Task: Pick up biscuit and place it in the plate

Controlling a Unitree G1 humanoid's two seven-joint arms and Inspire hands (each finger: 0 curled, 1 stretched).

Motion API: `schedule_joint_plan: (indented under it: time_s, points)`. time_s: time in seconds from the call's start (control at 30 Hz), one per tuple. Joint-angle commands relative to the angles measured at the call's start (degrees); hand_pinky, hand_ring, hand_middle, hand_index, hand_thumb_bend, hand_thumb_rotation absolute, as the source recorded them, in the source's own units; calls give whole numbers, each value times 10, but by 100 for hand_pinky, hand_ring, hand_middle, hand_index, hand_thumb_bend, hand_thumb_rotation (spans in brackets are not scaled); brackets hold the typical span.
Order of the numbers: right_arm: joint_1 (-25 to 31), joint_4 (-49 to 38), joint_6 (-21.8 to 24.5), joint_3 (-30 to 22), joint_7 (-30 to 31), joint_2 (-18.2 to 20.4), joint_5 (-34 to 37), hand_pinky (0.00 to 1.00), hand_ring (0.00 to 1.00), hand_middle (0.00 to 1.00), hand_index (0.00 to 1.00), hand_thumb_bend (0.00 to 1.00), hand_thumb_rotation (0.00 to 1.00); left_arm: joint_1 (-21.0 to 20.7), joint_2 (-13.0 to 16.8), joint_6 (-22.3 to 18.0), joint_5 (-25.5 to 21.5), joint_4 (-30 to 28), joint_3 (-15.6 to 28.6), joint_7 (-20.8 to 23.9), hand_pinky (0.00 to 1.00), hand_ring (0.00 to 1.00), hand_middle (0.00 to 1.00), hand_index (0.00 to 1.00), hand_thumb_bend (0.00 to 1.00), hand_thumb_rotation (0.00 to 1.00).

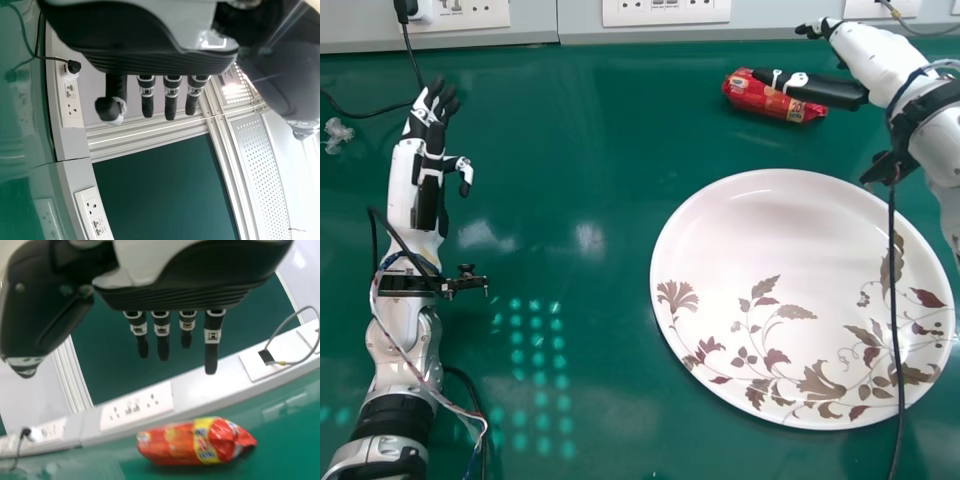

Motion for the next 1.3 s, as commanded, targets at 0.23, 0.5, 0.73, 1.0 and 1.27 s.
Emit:
schedule_joint_plan:
  time_s: [0.23,0.5,0.73,1.0,1.27]
  points:
    - [-5,36,-22,36,33,-13,-13,81,93,99,99,100,62,78,-36,-2,8,33,-11,1,0,100,97,100,100,82]
    - [-8,47,-22,41,47,-15,-13,88,97,100,100,100,67,84,-39,14,4,12,-13,-3,0,100,98,100,100,81]
    - [-26,64,-27,51,42,-18,-24,89,97,100,100,100,67,90,-41,19,2,4,-13,-3,0,100,97,100,100,80]
    - [-45,84,-33,51,44,-17,-22,90,97,100,100,100,69,90,-39,15,8,8,-12,1,0,100,97,100,100,82]
    - [-56,80,-22,51,41,-24,-34,88,97,100,100,100,65,87,-39,13,6,16,-12,-2,0,100,96,100,100,79]
